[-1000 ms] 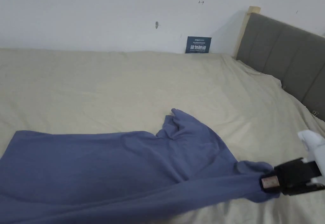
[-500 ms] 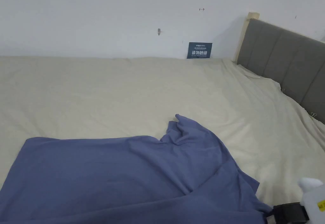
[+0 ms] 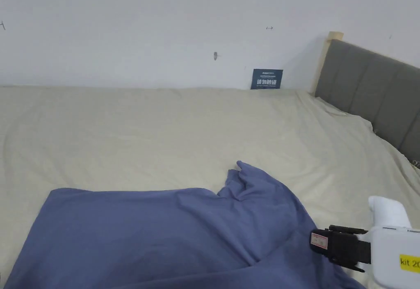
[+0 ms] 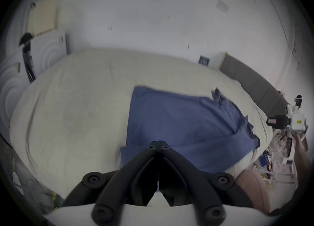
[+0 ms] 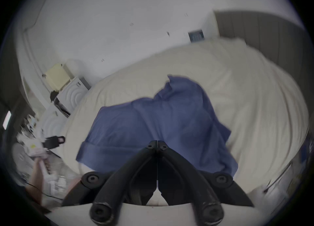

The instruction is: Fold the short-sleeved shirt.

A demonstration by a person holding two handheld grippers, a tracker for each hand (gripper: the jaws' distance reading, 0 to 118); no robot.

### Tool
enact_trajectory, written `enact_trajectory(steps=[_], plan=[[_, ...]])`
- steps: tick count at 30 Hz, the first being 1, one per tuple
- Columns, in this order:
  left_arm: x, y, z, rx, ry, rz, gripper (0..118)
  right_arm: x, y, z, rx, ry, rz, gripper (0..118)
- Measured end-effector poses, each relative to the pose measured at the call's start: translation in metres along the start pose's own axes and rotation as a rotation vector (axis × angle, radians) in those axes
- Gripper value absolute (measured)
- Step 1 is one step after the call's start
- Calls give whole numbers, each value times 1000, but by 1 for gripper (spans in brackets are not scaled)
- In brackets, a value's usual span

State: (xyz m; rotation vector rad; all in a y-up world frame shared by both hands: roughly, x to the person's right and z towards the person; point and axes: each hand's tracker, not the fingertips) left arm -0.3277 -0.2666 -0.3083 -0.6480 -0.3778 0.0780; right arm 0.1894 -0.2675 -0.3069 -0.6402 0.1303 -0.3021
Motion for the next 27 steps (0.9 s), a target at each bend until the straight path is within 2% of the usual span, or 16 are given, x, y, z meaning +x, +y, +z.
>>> enact_trajectory(steps=[3, 6, 8, 12, 15, 16, 20, 21, 22, 23, 24, 25, 26, 27], plan=[[10, -5, 6, 92, -20, -24, 0, -8, 0, 2, 125, 98, -8, 0], [22, -10, 6, 176, 40, -104, 0, -32, -5, 3, 225, 18, 141, 0], [22, -7, 1, 171, 40, -99, 0, -45, -5, -4, 229, -2, 179, 0], [5, 25, -16, 177, 26, -80, 0, -49, 10, -21, 199, 57, 123, 0], [-19, 74, -43, 176, 19, -78, 0, -49, 21, -36, 178, 52, 143, 0], [-32, 96, -56, 147, 19, -69, 0, -51, 21, -41, 169, 46, 157, 0], [-86, 162, -138, -163, 12, -5, 0, -48, 29, -55, 140, 56, 149, 0], [-94, 170, -158, -193, -4, 22, 3, -47, 30, -58, 128, 57, 144, 0], [-106, 177, -180, -247, -23, 44, 25, -46, 32, -63, 119, 56, 139, 0], [-117, 182, -197, -289, -31, 55, 65, -44, 33, -66, 111, 55, 135, 0], [-125, 184, -211, -323, -49, 63, 112, -44, 32, -70, 102, 57, 131, 0], [-128, 184, -231, -389, -37, 39, 118, -42, 33, -74, 89, 59, 122, 0], [-132, 183, -248, -428, -4, 20, 117, -41, 33, -77, 82, 58, 113, 0], [-135, 181, -259, -387, -10, 10, 117, -39, 33, -81, 75, 56, 104, 0]])
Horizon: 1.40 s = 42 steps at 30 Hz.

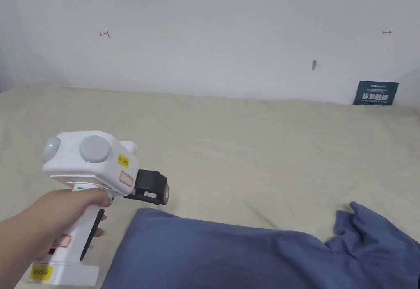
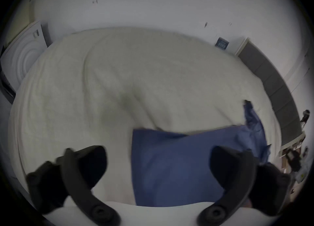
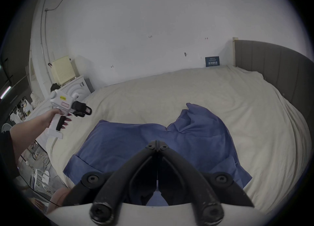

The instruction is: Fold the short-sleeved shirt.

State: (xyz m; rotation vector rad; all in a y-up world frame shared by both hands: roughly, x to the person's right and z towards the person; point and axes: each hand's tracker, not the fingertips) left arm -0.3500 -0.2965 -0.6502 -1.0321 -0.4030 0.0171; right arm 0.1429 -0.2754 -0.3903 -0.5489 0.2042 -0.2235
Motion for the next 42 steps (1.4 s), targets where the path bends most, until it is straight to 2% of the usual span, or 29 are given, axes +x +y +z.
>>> enact_trajectory(steps=[1, 3, 9, 16, 19, 23, 25, 27, 29, 31, 34, 36, 39, 40, 41, 42], plan=[[-7, 4, -12, -44, 47, -38, 114, 2, -1, -4, -8, 0, -10, 0], [-19, 12, -36, -58, 42, -42, 114, 5, -3, -11, -24, 5, -24, 0], [-32, 18, -76, -139, 49, 28, 114, 10, -10, -32, -82, -12, -15, 0], [-19, 8, -80, -174, 58, 5, 114, 7, -14, -45, -113, 16, -37, 0], [-9, 5, -83, -196, 85, -67, 113, 6, -15, -48, -121, 22, -36, 0], [-9, 6, -85, -186, 117, -91, 94, 6, -16, -47, -129, 44, -63, 0], [-5, 5, -76, -170, 109, -93, 58, 7, -17, -43, -128, 43, -62, 0], [0, 4, -62, -156, 87, -94, 5, 9, -17, -42, -125, 38, -54, 0], [4, -1, -55, -149, -11, -89, 5, 13, -11, -42, -113, 25, -32, 0], [11, -6, -53, -137, 51, -146, 5, 19, 5, -45, -70, -8, 6, 0], [16, -12, -51, -133, 51, -182, 5, 37, 43, -62, -10, -16, 44, 0], [15, -12, -48, -119, 41, -173, 5, 53, 75, -89, -72, -72, 66, 0], [12, -13, -41, -99, 10, -135, 5, 88, 116, -143, -267, -126, -9, 0], [12, -13, -39, -97, 8, -135, 5, 98, 124, -162, -345, -136, -23, 10], [12, -14, -37, -95, 2, -136, 5, 108, 129, -178, -399, -136, -36, 32], [12, -14, -35, -92, -1, -139, 5, 118, 131, -197, -446, -151, -52, 75]])
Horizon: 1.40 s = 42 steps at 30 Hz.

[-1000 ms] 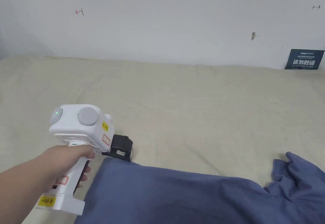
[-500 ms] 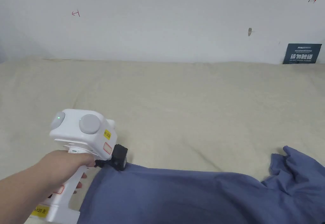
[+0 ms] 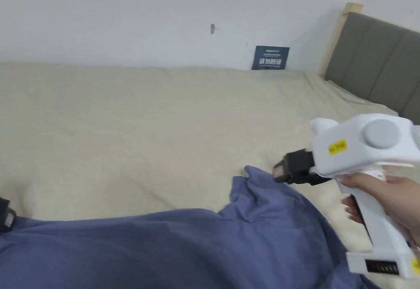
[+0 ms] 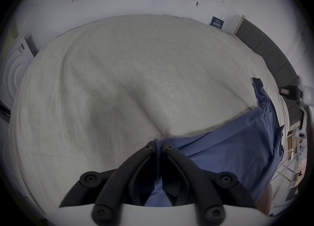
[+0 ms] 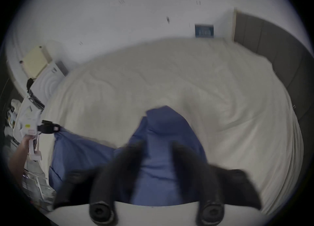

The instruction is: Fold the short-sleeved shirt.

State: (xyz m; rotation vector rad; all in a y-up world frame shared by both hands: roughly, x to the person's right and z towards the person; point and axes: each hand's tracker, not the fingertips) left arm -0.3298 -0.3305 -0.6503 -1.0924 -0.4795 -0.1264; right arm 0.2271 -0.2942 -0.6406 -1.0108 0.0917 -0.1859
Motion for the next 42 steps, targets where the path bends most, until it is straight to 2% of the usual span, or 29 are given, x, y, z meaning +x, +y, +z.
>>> enact_trajectory(steps=[1, 2, 4, 7, 9, 10, 11, 12, 14, 15, 18, 19, 21, 25, 36, 42], plan=[[0, 0, 1, 2, 0, -1, 5, 5, 6, -12, -22, -17, -8, 96], [0, 0, 1, 2, 0, -1, 5, 9, 10, -25, -34, -45, -24, 99], [-1, -1, 1, 0, -4, 2, 5, 19, 17, -54, -87, -96, -27, 99], [0, -3, 1, 11, 3, -3, 5, 30, 16, -89, -194, -232, -25, 99], [0, -6, -1, 3, 4, -3, 5, 33, 16, -101, -193, -215, -14, 96], [-1, -7, -3, -8, 4, -2, 5, 32, 17, -104, -202, -219, -11, 85], [0, -8, -5, -16, 7, -4, 5, 31, 17, -97, -207, -219, -11, 63], [0, -10, -6, -21, 11, -8, 5, 30, 19, -91, -186, -228, -14, 0], [-1, -11, -9, -30, 8, -10, 5, 30, 24, -77, -86, -310, -5, 0], [-2, -11, -10, -32, 4, -6, 5, 39, 18, -63, -85, -197, -49, 0], [-4, -12, -11, -30, 0, 6, 5, 59, 8, -41, -73, -172, -39, 0], [-4, -12, -10, -27, 0, 9, 5, 34, 13, -32, -48, -165, -27, 0], [-2, -14, -6, -21, -1, 15, 5, 37, 8, -17, -33, -140, -33, 0], [3, -15, 4, -8, -1, 24, 5, 32, 7, 1, -19, -138, -31, 0], [7, -16, 17, 9, -4, 30, 5, 7, 19, 19, -52, -210, 100, 0], [8, -15, 25, 25, -12, 43, 5, 12, 27, 41, -91, -161, 103, 0]])
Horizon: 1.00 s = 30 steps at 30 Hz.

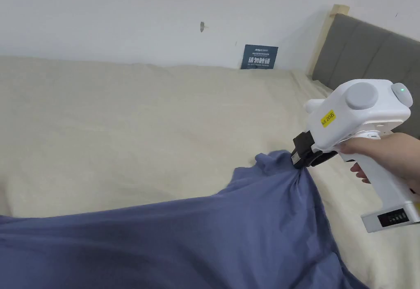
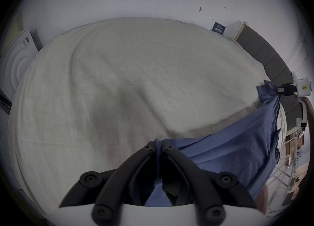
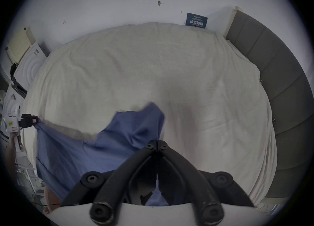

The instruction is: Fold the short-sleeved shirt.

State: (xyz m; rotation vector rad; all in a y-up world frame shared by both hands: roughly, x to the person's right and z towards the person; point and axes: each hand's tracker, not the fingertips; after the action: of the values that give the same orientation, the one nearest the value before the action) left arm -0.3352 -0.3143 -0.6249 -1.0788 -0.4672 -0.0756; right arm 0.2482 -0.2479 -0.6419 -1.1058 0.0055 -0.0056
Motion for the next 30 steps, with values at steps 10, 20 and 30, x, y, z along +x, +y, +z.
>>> enact_trajectory(steps=[10, 20, 30], plan=[[11, -30, 54, 70, -82, -32, 5, 17, -70, 73, 111, 99, -77, 0], [33, -121, 119, 75, -192, -42, 5, 34, -196, 142, 186, 179, -125, 0], [50, -222, 89, -39, -241, 17, 5, 39, -312, 73, 63, 161, -227, 0]])
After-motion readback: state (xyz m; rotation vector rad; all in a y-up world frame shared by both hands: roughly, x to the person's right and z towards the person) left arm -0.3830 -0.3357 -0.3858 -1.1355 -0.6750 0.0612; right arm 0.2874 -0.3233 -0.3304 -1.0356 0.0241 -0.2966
